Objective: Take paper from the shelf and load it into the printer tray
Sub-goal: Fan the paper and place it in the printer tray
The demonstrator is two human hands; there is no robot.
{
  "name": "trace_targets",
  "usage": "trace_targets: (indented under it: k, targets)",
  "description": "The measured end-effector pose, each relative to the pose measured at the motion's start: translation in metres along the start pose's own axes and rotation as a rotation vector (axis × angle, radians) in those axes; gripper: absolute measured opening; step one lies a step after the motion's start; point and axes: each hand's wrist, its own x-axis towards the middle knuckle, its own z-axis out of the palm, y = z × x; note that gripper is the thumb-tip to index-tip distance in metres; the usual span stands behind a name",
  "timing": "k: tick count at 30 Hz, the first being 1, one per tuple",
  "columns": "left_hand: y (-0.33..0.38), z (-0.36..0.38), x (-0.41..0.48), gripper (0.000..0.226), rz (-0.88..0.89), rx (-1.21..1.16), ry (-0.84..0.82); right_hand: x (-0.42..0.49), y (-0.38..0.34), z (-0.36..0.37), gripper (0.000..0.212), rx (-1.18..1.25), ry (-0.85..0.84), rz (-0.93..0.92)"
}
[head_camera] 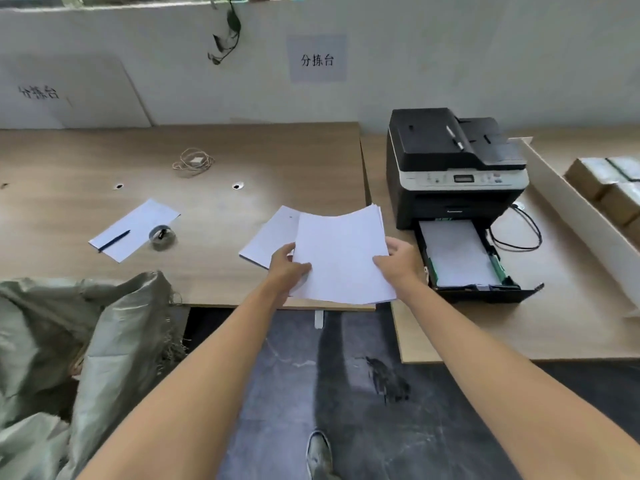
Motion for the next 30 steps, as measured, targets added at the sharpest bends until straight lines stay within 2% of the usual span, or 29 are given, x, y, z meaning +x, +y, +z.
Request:
trace_targets:
  k: [5, 8, 11, 13, 18, 23, 25, 30]
  targets:
    - [0.005, 0.004, 0.056, 0.074, -0.008, 0.000, 0.004, 0.070, 0.018, 0.028, 0.055, 0.061, -0.031, 0.095]
    - [-0.004, 0.010, 0.095, 0.085, -0.043, -0.043, 0.040, 0.119, 0.040, 0.038, 0.047, 0.065, -0.046, 0.142]
    - [-0.023, 0.027, 0.144, 0.055, -0.035, -0.012, 0.022, 0.164, 0.061, 0.049, 0.039, 0.065, -0.046, 0.156]
    - [-0.038, 0.042, 0.173, 0.041, -0.023, -0.033, 0.054, 0.184, 0.078, 0.064, 0.034, 0.020, -0.053, 0.079]
    - [-0.064, 0.073, 0.239, 0.033, 0.090, -0.196, 0.189, 0.223, 0.116, 0.096, 0.023, 0.009, 0.000, -0.148]
    - [-0.092, 0.082, 0.255, 0.017, 0.232, -0.170, 0.285, 0.223, 0.150, 0.117, 0.043, -0.063, 0.041, -0.324]
    - [-0.108, 0.084, 0.256, 0.019, 0.281, -0.172, 0.288, 0.220, 0.169, 0.126, 0.054, -0.048, 0.044, -0.333]
    - [-0.134, 0.090, 0.256, 0.017, 0.274, -0.244, 0.362, 0.219, 0.196, 0.138, 0.039, 0.093, -0.098, -0.289]
